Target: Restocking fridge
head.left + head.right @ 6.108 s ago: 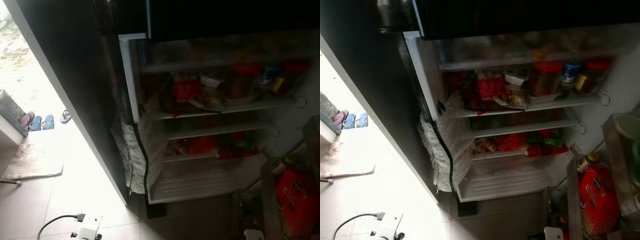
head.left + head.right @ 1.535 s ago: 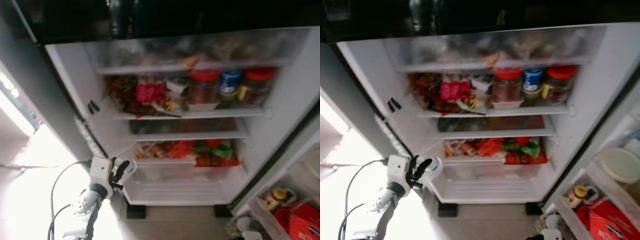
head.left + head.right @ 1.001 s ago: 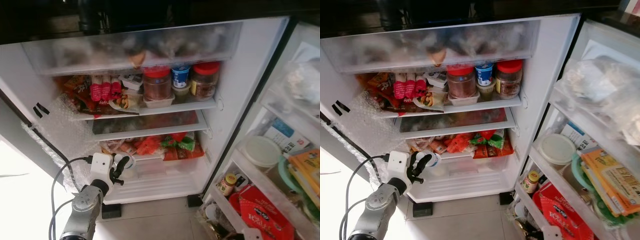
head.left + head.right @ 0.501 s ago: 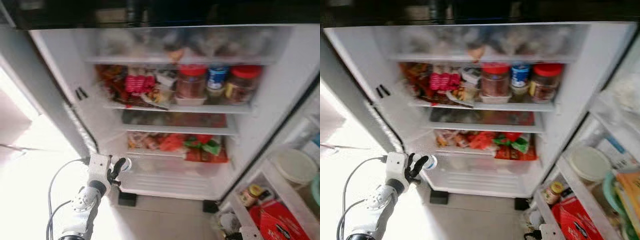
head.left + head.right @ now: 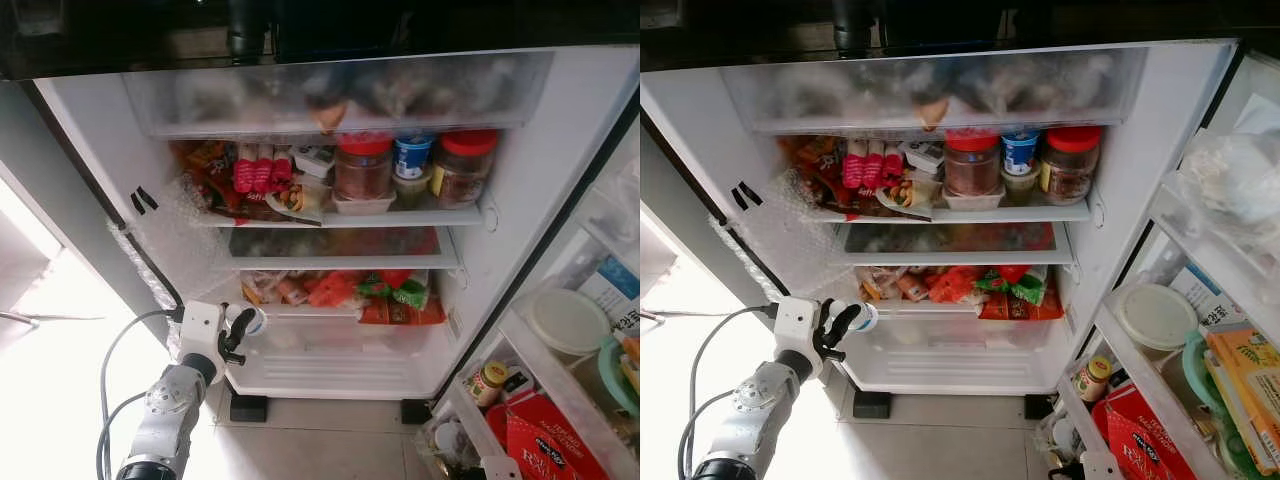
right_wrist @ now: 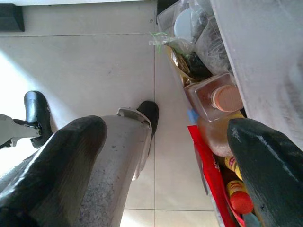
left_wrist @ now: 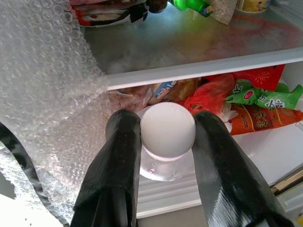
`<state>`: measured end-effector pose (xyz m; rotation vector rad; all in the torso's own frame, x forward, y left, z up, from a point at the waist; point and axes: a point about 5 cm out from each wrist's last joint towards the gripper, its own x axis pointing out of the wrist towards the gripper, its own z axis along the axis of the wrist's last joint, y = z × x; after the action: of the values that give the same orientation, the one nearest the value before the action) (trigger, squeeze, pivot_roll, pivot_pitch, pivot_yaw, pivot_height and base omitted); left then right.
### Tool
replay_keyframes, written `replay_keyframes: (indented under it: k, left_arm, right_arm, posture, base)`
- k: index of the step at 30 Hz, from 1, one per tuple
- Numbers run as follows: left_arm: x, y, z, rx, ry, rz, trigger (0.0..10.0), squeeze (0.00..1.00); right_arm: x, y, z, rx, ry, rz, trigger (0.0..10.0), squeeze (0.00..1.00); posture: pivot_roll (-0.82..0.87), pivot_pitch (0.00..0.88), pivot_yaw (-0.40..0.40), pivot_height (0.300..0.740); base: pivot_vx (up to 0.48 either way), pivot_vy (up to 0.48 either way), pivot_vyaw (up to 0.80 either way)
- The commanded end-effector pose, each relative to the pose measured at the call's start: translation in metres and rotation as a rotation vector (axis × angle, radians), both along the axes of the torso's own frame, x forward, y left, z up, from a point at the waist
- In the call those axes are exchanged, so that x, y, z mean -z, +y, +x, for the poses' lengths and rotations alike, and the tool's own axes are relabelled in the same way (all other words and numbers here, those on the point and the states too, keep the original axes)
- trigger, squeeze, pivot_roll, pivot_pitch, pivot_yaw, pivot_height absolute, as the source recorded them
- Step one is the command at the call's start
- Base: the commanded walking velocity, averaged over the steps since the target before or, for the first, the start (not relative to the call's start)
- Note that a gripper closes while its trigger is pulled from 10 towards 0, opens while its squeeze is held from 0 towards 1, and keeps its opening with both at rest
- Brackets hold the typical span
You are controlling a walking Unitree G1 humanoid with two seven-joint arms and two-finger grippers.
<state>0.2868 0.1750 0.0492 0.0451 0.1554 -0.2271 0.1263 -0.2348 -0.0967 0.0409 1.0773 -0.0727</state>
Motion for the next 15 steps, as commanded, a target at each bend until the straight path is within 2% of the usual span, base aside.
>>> replay_keyframes:
  k: [1,12,15]
  left_arm:
    - [-0.0009,0.0022,0.0013,-0.002,-0.008,0.008,10.0,0.00]
    - [-0.0001,0.0005,0.0020,-0.002,-0.003,0.004,10.0,0.00]
    - [0.0001,0.0004,0.0019,-0.003,-0.002,0.004,10.0,0.00]
  right_arm:
    - [0.0014,0.0010,-0.0031,-0.003,0.016,-0.002,10.0,0.00]
    - [0.0010,0.0004,-0.0028,0.016,0.004,0.007,10.0,0.00]
    - [0.0008,0.0005,-0.0022,0.007,0.002,0.008,10.0,0.00]
  posture:
    - [-0.03,0.048,0.044,0.740]
    - [-0.03,0.058,0.041,0.740]
    - [-0.03,0.061,0.040,0.727]
  base:
    - [0.000,0.000,0.00]
    - [0.000,0.000,0.00]
    - [0.000,0.000,0.00]
